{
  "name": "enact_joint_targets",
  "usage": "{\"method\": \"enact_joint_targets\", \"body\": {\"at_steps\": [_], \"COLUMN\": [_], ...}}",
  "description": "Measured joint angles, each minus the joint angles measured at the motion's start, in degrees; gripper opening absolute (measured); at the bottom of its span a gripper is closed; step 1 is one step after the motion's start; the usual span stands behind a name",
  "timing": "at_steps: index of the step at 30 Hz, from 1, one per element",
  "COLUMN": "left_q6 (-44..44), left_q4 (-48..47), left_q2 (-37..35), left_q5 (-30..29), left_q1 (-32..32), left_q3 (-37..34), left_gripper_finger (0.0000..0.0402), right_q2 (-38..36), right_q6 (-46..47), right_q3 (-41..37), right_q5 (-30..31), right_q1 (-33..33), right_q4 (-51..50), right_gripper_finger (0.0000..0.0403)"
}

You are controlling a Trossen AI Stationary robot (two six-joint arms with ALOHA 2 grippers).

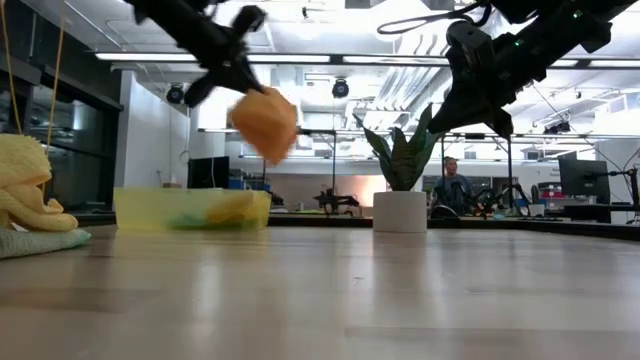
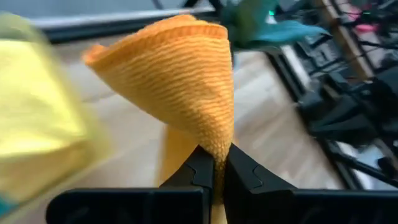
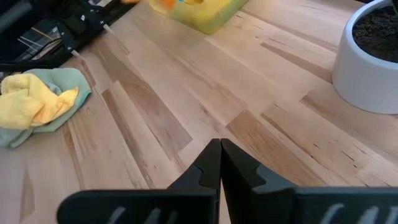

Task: Fold microfiber towels
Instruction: Put the folded orange microfiber cloth into the bin

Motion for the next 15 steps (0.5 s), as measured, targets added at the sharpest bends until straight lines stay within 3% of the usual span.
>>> {"method": "enact_joint_targets", "body": {"at_steps": [7, 15], "left_q6": [11.03, 21.09], "left_q4": [-14.54, -18.53], "left_q2": [-7.88, -4.26], "left_q5": [7.87, 14.07], "left_q1": [16.88, 34.80], "left_q3": [0.00, 0.00], "left_gripper_finger": [0.0000, 0.0000], "right_q2": [0.00, 0.00], "right_q6": [0.36, 2.77], "right_q3": [0.00, 0.00], "right_q5": [0.02, 0.04], "right_q1": [0.00, -0.02], "right_q4": [0.00, 0.04], "right_gripper_finger": [0.0000, 0.0000]}}
